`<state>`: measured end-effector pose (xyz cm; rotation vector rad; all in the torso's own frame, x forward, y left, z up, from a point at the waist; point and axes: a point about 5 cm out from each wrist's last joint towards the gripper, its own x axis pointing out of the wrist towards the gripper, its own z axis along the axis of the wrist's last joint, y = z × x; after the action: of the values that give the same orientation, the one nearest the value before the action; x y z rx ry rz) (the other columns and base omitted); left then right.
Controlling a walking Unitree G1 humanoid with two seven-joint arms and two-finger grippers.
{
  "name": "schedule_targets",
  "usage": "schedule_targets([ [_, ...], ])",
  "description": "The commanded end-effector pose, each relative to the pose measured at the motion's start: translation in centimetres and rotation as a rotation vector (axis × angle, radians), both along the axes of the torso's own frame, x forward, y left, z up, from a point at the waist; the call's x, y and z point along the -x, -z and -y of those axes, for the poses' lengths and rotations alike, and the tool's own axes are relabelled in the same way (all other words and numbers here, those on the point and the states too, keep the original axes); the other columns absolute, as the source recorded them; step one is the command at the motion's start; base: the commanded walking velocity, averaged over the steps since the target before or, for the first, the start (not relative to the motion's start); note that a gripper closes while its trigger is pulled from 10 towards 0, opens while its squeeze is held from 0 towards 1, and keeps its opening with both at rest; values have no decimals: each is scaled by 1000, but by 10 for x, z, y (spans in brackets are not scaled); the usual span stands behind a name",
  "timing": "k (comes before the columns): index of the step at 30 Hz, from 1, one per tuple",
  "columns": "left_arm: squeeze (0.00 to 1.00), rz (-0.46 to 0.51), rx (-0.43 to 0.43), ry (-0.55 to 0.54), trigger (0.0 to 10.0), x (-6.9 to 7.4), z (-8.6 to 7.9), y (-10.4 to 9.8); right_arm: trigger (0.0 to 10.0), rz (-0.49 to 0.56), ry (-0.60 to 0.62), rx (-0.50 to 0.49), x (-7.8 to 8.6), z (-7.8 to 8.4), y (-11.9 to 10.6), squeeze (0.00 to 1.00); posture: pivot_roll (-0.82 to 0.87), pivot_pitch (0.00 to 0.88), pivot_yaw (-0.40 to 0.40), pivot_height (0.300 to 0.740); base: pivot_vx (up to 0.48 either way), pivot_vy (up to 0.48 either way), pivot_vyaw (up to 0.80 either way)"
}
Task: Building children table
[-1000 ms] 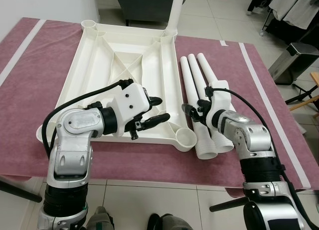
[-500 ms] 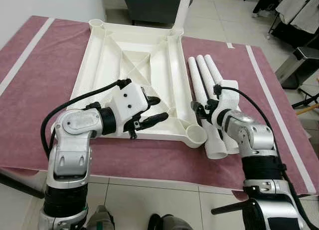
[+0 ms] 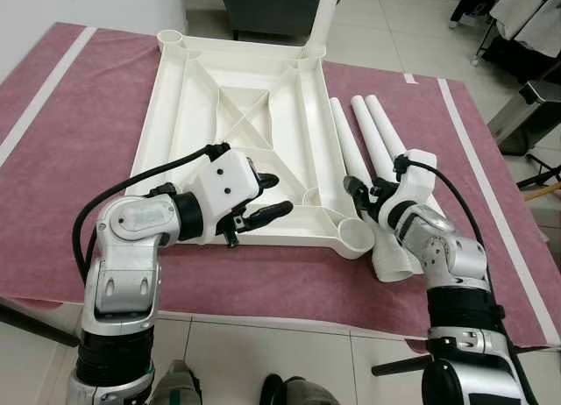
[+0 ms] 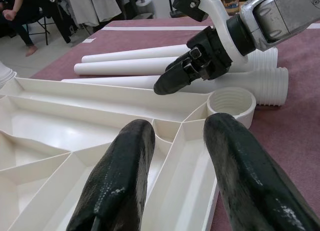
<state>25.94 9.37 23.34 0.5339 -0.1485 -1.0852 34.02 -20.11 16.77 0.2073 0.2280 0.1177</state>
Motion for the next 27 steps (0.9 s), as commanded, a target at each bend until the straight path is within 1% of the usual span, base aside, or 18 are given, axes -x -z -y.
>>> schedule_targets([
  [1,0,90,99,-247,10000,-9,-6,-4,10000,-68,55,-46,7,16,17,0,86,154,-61,740,0,0,0],
  [2,0,90,99,-247,10000,-9,-6,-4,10000,-68,55,-46,7,16,17,0,86,154,-61,740,0,0,0],
  [4,0,91,98,-246,10000,-9,-6,-4,10000,-7,52,-101,8,17,9,0,86,156,-62,740,0,0,0],
  [5,0,91,98,-246,10000,-9,-6,-4,10000,-7,52,-101,8,17,9,0,86,156,-62,740,0,0,0],
  [6,0,93,105,-232,10000,-7,-4,-5,10000,66,39,-84,9,18,-1,0,84,157,-63,740,0,0,0],
  [11,0,84,133,-208,10000,-4,5,-8,10000,134,-34,-87,11,14,-16,0,87,159,-70,740,0,0,0],
  [13,0,59,206,-190,10000,-1,13,-13,10000,210,-92,-88,15,9,-27,0,84,159,-73,740,0,0,0],
  [14,0,59,206,-190,10000,-1,13,-13,10000,210,-92,-88,15,9,-27,0,84,159,-73,740,0,0,0],
  [15,0,48,235,-187,10000,0,15,-14,10000,237,-110,-96,16,8,-31,0,84,158,-73,740,0,0,0],
  [16,0,41,261,-184,10000,1,18,-16,10000,233,-125,-87,17,7,-32,0,83,158,-78,740,0,0,0],
  [17,0,41,261,-184,10000,1,18,-16,10000,233,-125,-87,17,7,-32,0,83,158,-78,740,0,0,0],
  [19,0,53,217,-175,10000,0,25,-15,10000,116,-107,24,14,9,-17,0,83,157,-82,740,0,0,0],
  [20,0,53,217,-175,10000,0,25,-15,10000,116,-107,24,14,9,-17,0,83,157,-82,740,0,0,0],
  [22,0,43,146,-163,10000,-2,34,-9,10000,7,-51,118,10,15,3,0,90,156,-87,740,0,0,0],
  [23,0,43,146,-163,10000,-2,34,-9,10000,7,-51,118,10,15,3,0,90,156,-87,740,0,0,0],
  [25,0,32,112,-158,10000,-5,42,-8,10000,-57,-10,170,8,17,14,0,93,155,-86,740,0,0,0],
  [26,0,32,112,-158,10000,-5,42,-8,10000,-57,-10,170,8,17,14,0,93,155,-86,740,0,0,0],
  [27,0,18,110,-165,10000,-9,46,-9,10000,-89,0,182,7,17,19,0,96,154,-85,740,0,0,0],
])
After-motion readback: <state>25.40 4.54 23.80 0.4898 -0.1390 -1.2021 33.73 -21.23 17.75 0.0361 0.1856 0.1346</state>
